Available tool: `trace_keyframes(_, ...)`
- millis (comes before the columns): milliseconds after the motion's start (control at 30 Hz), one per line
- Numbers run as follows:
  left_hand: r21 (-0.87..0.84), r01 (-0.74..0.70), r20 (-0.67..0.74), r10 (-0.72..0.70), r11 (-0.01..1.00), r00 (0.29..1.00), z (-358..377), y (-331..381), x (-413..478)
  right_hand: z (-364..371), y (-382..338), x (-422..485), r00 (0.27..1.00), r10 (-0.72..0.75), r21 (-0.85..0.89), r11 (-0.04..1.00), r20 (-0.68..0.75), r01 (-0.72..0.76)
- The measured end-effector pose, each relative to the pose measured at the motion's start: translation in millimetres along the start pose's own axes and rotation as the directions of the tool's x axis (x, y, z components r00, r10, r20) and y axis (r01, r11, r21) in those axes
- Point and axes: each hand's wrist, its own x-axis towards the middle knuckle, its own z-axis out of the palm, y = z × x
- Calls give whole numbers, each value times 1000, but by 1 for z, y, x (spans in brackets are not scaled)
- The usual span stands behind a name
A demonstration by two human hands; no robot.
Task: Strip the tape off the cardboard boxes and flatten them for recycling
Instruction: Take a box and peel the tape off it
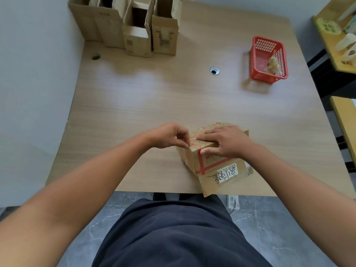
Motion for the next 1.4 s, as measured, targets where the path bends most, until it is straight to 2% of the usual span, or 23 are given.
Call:
trace_keyframes(200,40,-25,97,21,999,995,-15,-9,10,-9,4,16,997,-72,49,996,-12,72)
trace_keyframes(300,27,-57,86,55,998,995,-9,-14,9,-6,7,13,985,-126,10,992,-120,128)
trace_keyframes(367,-30,-56,9,57,998,998,-7,-21,4,-2,-1,12,969,-33,-36,999,-244,25)
trace_keyframes(433,-92,-29,-50,24,995,998,-5,-31,0,6,-16,11,952,74,-20,996,-295,-84)
trace_keyframes(533,-122,-14,-111,1,992,994,7,-38,-3,17,-29,11,964,132,52,991,-230,-123)
trace_keyframes(600,-166,-21,-203,-13,986,979,20,-39,-5,17,-30,13,969,175,85,983,-173,-162)
trace_keyframes(733,-314,-75,-421,-68,946,905,51,-46,-17,8,-30,32,985,157,62,986,-68,-153)
trace_keyframes(800,-438,-90,-472,-144,895,870,66,-53,-25,6,-34,44,990,140,89,986,-27,-137)
trace_keyframes(933,-605,-82,-478,-279,792,833,84,-60,-34,3,-39,63,994,94,122,987,55,-100)
trace_keyframes(1067,-659,-69,-466,-335,749,819,78,-60,-40,-3,-36,71,990,54,116,991,131,-69)
trace_keyframes(1200,-679,-79,-398,-277,729,874,57,-61,-49,-1,-36,71,989,46,93,994,142,-60)
trace_keyframes(1300,-578,-70,-367,-181,813,913,51,-55,-48,0,-36,73,991,36,85,995,129,-47)
trace_keyframes(1400,-522,-50,-409,-198,851,891,46,-52,-43,2,-33,71,993,22,81,996,114,-32)
